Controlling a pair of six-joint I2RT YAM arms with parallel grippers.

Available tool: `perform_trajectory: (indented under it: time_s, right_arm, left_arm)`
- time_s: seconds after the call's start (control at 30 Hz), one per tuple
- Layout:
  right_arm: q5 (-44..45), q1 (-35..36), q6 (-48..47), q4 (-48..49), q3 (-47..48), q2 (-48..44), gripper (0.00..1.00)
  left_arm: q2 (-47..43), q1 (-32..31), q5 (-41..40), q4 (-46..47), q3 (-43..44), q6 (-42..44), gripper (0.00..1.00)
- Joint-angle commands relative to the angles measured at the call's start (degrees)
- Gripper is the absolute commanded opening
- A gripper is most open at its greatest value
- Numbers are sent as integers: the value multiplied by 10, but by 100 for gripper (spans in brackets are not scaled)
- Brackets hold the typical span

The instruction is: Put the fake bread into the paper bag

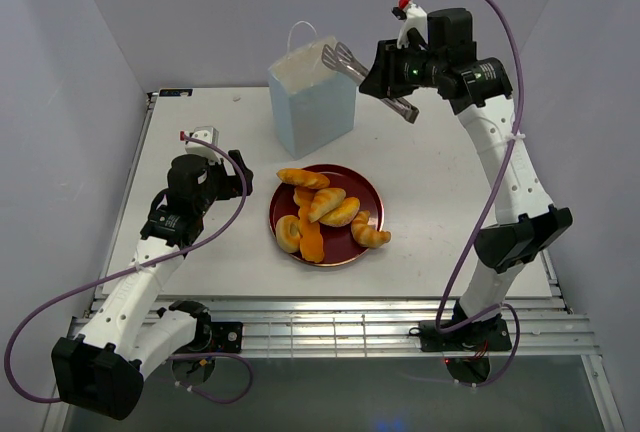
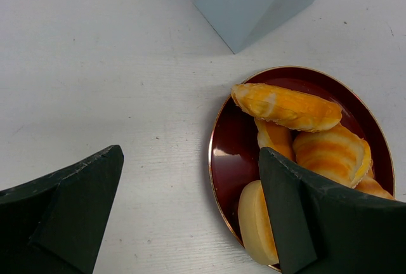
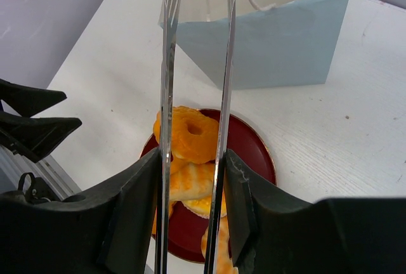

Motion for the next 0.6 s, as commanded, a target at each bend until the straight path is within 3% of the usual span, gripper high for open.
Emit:
perform_trajectory:
  time_s: [0.0, 0.37, 0.57]
  right_arm:
    - [4, -6, 7, 35, 2, -46, 48]
    - [42, -19, -4, 37, -68, -124, 48]
    - [42, -19, -8, 61, -233, -231, 47]
  left_arm:
    - [-12, -3, -1, 7, 11, 4, 98]
    - [-14, -3, -11, 7, 11, 6, 98]
    - [-13, -3, -13, 5, 11, 7, 98]
